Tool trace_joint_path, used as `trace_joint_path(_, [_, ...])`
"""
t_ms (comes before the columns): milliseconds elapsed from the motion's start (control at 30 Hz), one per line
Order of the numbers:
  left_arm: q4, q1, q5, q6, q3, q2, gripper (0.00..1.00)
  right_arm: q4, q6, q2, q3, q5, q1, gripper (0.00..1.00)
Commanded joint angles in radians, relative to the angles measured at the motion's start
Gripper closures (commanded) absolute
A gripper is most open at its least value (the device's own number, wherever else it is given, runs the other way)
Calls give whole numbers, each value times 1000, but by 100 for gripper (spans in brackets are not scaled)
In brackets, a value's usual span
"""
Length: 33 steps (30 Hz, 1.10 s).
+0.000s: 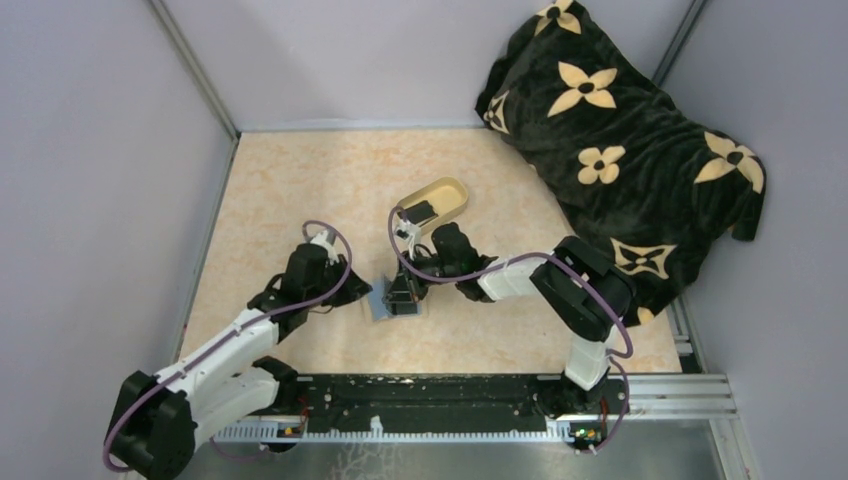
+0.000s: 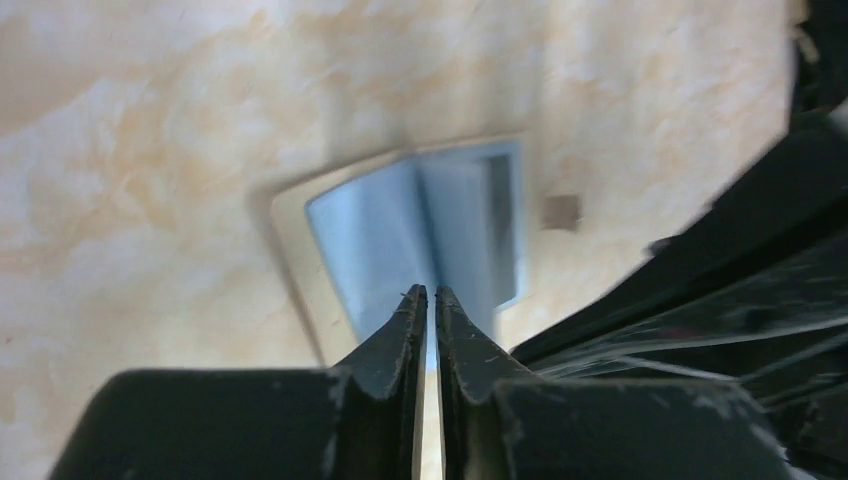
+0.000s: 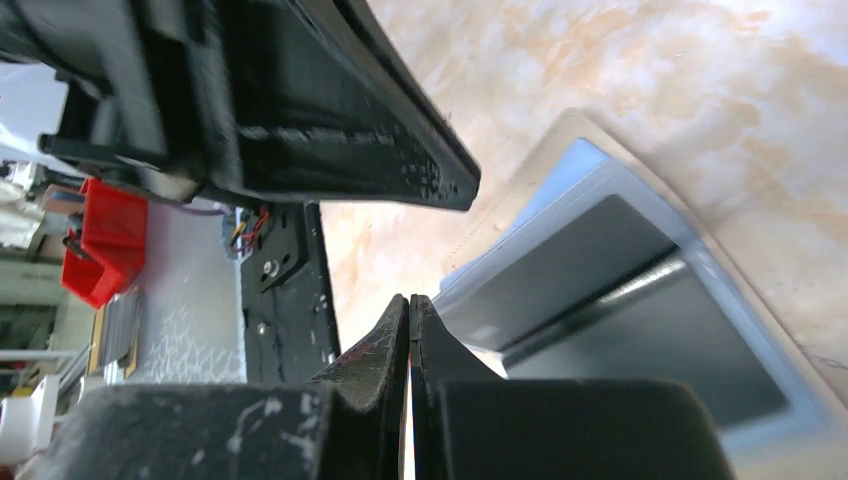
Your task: Take the credit cards out of the card holder
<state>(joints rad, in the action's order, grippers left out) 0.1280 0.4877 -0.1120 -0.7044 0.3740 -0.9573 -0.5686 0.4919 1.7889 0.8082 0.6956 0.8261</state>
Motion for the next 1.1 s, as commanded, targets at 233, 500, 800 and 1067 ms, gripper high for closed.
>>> trace_joint_path(233, [64,12,-9,26,79,25,86,-71,11,46,23,38,20,100])
trace_joint_path(500, [92,18,27,51,128,73,83,-74,17,66,13,19,8,100])
trace_joint_path(800, [-62,33,-74,53,68,41,76,8,0,78,6,-64,-46,100])
trace_joint_path(1067, [-96,37,-96,46,-51,0,78,7,2,104,-13,-74,-61,95])
